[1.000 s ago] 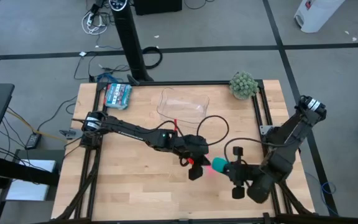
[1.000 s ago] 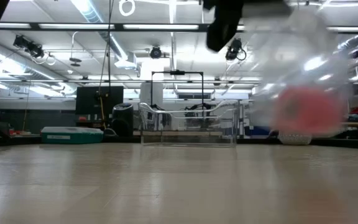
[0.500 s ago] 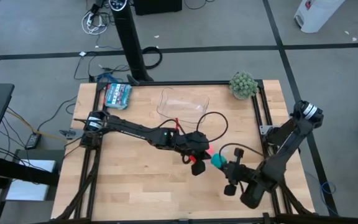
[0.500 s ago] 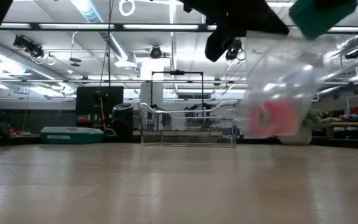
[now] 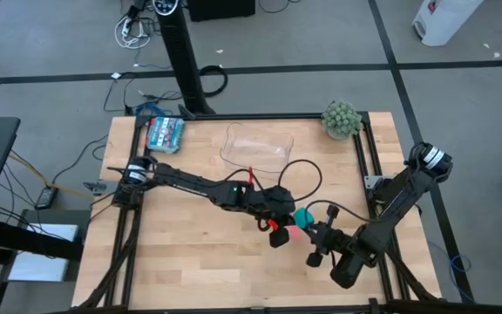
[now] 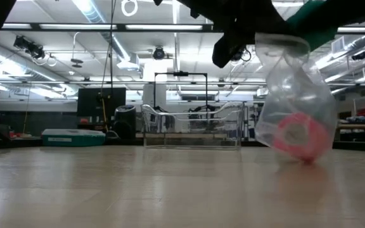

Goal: Roll bandage
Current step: Put the blue bandage into the transparent zip bag

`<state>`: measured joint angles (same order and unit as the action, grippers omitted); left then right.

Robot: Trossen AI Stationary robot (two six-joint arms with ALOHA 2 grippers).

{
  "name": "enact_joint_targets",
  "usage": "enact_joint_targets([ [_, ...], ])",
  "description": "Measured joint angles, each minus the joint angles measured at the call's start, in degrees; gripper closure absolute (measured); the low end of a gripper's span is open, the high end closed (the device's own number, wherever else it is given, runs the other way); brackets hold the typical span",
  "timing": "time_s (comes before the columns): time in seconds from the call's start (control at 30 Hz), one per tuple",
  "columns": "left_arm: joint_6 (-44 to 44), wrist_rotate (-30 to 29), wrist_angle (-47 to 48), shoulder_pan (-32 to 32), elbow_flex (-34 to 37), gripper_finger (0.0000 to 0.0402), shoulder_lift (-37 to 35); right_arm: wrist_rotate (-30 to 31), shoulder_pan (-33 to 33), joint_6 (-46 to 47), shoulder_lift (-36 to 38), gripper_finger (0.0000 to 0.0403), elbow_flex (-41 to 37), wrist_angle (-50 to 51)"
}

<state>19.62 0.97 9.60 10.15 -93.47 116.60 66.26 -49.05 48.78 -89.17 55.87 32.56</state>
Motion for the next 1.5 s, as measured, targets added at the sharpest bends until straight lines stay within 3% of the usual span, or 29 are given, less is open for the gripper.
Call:
enact_joint_targets([
  [0.27, -1.21, -0.55, 0.16, 0.13, -0.28, 0.0395, -0.42, -8.01, -0.13, -0.72, -0.72, 0.0401, -0.39, -1.43],
  [0.33, -1.87, -3.42, 0.55, 0.15, -0.42, 0.0395, -0.57, -11.32, 0.3, -1.44, -0.74, 0.0401, -0.39, -1.86],
  [0.43, -2.67, -5.81, -0.13, -0.17, -0.65, 0.0395, -0.79, -11.44, 0.75, -2.56, -0.76, 0.0401, -0.88, -2.49],
  [0.57, -2.7, -5.33, -0.43, -0.02, -0.63, 0.0395, -0.78, -15.31, 2.26, -9.8, -0.76, 0.0402, -1.22, -9.14],
  [0.83, -0.38, 1.22, 0.32, 0.0, -0.63, 0.0394, -0.79, -14.46, 4.57, -20.01, -0.57, 0.0402, -0.96, -11.48],
  [1.03, 0.41, -0.41, -0.06, -0.07, -0.75, 0.0394, -1.05, -6.71, 7.13, -12.34, -0.59, 0.0403, -0.94, -7.81],
  [1.2, 0.49, -1.6, 0.68, 0.0, -0.81, 0.0394, -1.51, -5.23, 7.6, -0.38, 0.12, 0.0402, -0.8, 0.53],
  [1.33, 0.28, 1.09, 1.83, 1.0, -0.5, 0.0394, -1.43, -2.41, 7.3, 8.73, 0.92, 0.0403, -0.72, 6.67],
  [1.5, -1.16, 1.76, 2.31, 0.89, -0.44, 0.0394, -1.53, -2.7, 5.42, 4.1, 3.7, 0.0403, -0.85, 6.36],
])
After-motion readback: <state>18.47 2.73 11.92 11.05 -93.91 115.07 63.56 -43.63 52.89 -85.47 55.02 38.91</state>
